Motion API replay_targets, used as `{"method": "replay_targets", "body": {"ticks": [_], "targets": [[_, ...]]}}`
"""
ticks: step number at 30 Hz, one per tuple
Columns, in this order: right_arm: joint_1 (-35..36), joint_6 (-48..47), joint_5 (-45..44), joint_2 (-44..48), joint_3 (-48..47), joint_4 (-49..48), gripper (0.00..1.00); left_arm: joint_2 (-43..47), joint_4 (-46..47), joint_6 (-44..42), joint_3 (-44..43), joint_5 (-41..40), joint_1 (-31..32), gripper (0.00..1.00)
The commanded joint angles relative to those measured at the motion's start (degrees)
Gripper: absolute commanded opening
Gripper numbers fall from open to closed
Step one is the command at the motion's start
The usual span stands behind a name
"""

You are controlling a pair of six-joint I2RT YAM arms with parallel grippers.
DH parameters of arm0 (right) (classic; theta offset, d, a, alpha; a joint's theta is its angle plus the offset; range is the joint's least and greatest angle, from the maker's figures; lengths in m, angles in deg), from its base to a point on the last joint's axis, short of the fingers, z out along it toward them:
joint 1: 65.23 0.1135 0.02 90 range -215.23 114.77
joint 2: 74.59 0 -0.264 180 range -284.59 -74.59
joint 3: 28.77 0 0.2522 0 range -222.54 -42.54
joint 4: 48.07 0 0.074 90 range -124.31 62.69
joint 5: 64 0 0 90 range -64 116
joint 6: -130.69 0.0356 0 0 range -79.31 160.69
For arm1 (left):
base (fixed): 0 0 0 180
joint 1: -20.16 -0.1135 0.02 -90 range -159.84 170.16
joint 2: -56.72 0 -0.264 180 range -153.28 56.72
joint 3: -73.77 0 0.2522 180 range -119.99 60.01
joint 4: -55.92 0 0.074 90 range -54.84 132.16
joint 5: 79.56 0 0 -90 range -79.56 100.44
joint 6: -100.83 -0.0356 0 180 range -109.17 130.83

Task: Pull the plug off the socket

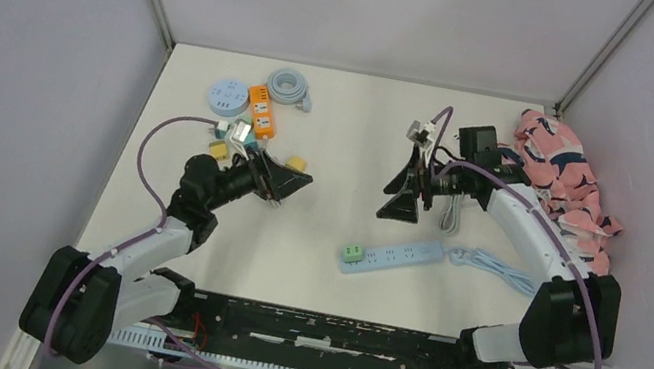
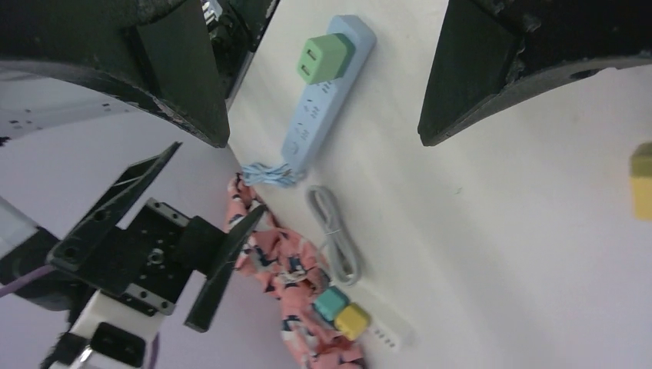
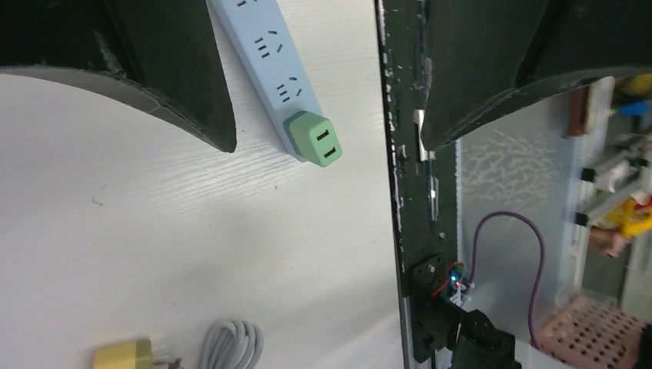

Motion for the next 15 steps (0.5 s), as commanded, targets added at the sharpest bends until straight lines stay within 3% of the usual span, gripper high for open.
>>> {"method": "replay_targets", "body": {"ticks": [1,6,10,15], "targets": [[-0.13,-15.42,5.68,6.71,4.65,-2.05,1.00,-0.12,19.32,5.58,0.91,10.68,1.53,0.99],[-0.04,-21.88,6.85,6.79,5.45,1.87,1.00,1.06,18.50,-0.65,1.50,8.51,7.62,0.99],[0.45,-38.16,7.05,5.29,3.90,13.32,1.00,4.65,12.14,-11.20,2.22,3.95,13.26,1.00],[4.31,-44.40,-0.32,5.13,5.25,14.76,1.00,6.96,11.59,-18.50,6.57,-2.10,15.40,1.00]]}}
